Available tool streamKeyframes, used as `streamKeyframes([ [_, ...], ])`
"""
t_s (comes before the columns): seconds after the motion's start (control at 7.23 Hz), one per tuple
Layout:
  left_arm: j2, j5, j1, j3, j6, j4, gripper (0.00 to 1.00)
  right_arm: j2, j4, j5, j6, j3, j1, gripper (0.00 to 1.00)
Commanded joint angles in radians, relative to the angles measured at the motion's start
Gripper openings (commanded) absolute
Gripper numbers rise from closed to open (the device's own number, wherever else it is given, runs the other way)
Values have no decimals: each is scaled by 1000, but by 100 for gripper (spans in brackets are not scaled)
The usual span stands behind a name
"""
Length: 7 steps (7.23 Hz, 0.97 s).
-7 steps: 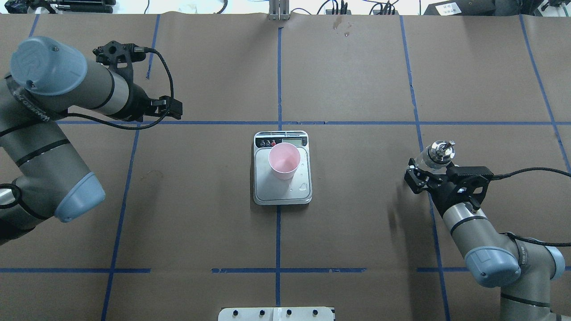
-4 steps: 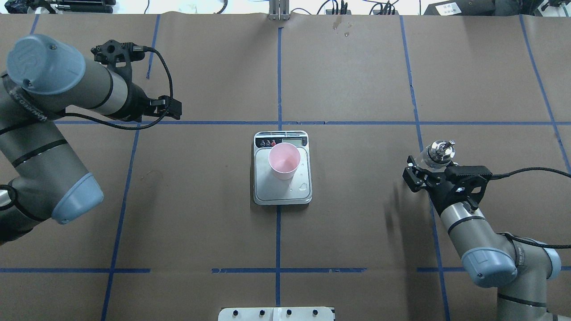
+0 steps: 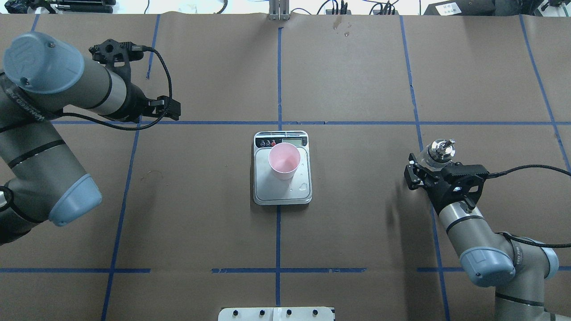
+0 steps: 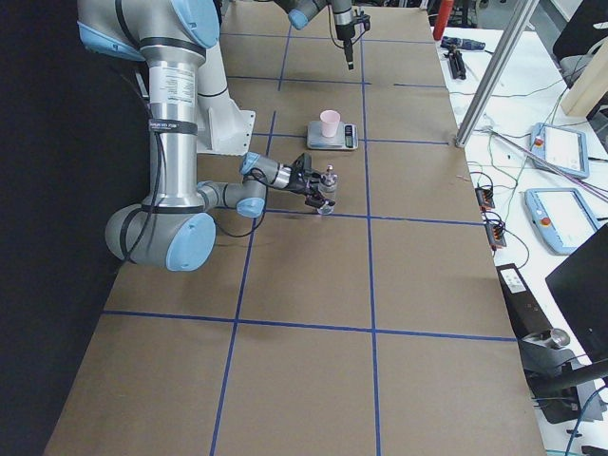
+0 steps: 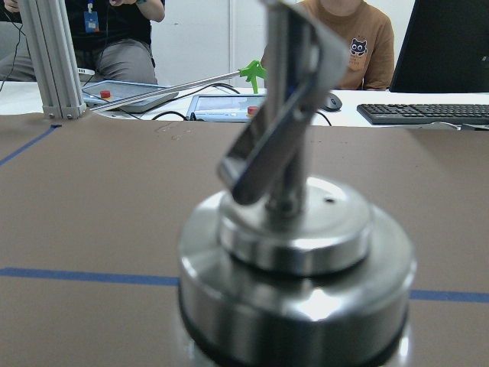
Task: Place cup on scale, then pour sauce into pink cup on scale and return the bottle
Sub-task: 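Carry the bottle with the right gripper over the pink cup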
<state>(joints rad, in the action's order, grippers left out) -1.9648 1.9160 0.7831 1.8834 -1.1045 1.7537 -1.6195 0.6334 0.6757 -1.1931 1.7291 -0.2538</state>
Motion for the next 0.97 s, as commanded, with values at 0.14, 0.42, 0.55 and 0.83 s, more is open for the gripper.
streamKeyframes([
  [0.14, 0, 0, -1, 6, 0, -2, 100, 1, -26, 7, 202, 63, -7, 0],
  [0.42, 0, 0, 1, 8, 0, -2, 100, 13, 80, 33, 239, 113, -15, 0],
  [0.55, 1, 0, 1, 16, -2, -8, 100, 62, 245, 60, 240, 182, -16, 0],
  [0.83, 1, 1, 1, 22, 0, -8, 100, 271, 635, 64, 241, 216, -28, 0],
])
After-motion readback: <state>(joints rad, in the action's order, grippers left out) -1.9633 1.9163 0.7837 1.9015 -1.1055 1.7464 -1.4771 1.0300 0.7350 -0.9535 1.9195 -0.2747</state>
